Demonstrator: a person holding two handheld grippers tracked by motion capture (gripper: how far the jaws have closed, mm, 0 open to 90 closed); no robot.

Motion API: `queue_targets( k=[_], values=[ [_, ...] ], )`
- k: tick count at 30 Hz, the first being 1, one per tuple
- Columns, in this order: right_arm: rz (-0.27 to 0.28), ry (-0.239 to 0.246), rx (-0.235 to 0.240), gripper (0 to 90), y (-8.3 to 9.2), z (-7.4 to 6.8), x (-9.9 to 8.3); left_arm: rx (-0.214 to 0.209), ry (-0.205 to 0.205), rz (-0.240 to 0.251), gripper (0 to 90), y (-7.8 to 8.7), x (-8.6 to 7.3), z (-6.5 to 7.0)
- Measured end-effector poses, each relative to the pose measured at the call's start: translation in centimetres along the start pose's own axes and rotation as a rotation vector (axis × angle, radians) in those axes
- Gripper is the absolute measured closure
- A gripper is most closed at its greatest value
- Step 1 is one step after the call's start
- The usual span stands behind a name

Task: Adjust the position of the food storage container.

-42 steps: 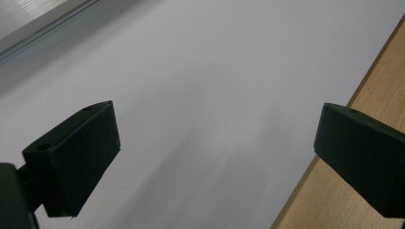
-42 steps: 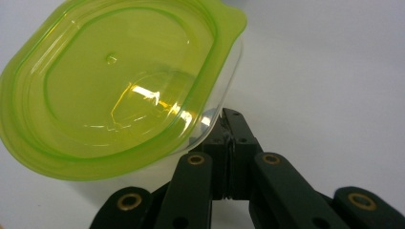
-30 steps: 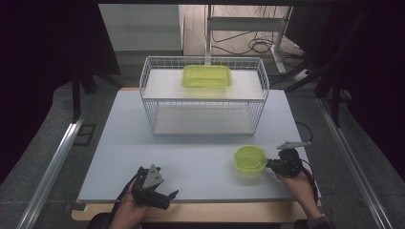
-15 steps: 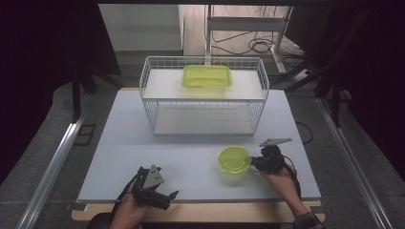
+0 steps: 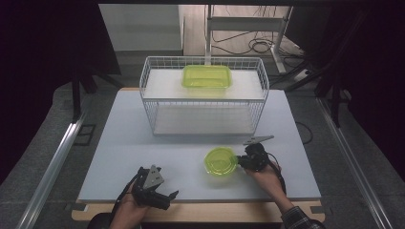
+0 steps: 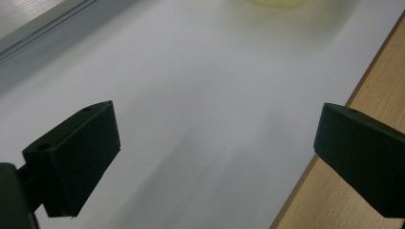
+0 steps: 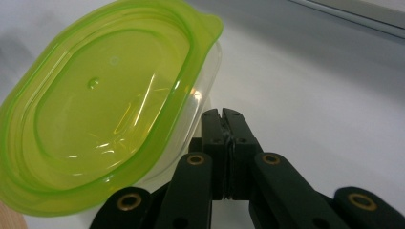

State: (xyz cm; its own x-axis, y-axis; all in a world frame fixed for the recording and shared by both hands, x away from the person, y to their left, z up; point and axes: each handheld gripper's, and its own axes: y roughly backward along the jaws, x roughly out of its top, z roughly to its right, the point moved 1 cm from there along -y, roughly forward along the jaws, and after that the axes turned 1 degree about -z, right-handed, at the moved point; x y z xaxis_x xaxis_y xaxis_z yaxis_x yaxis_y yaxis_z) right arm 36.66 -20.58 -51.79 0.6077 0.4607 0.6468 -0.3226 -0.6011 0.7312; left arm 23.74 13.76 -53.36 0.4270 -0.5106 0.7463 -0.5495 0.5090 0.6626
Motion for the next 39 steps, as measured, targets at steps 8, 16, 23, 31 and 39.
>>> queue_targets(
  k=[8,16,23,31,39],
  values=[
    [-0.012,0.024,0.038,88.7,-1.9,-1.3,1.0,-0.001,0.000,0.001,1.9,0.0,0.0,0.0],
    [-0.022,0.046,0.048,88.6,-3.2,-2.0,1.8,-0.003,0.000,0.002,1.9,0.0,0.0,0.0],
    [-0.008,0.064,-0.010,86.4,-2.3,-1.3,1.7,-0.003,-0.004,0.000,1.9,0.1,0.0,0.1],
    [0.027,0.131,-0.125,72.6,0.4,-1.5,1.1,-0.006,0.013,-0.020,2.7,0.2,0.1,0.1],
    [0.083,0.163,-0.176,52.4,2.6,-1.8,0.5,-0.014,0.055,-0.025,4.1,0.6,0.2,-0.1]
  ],
)
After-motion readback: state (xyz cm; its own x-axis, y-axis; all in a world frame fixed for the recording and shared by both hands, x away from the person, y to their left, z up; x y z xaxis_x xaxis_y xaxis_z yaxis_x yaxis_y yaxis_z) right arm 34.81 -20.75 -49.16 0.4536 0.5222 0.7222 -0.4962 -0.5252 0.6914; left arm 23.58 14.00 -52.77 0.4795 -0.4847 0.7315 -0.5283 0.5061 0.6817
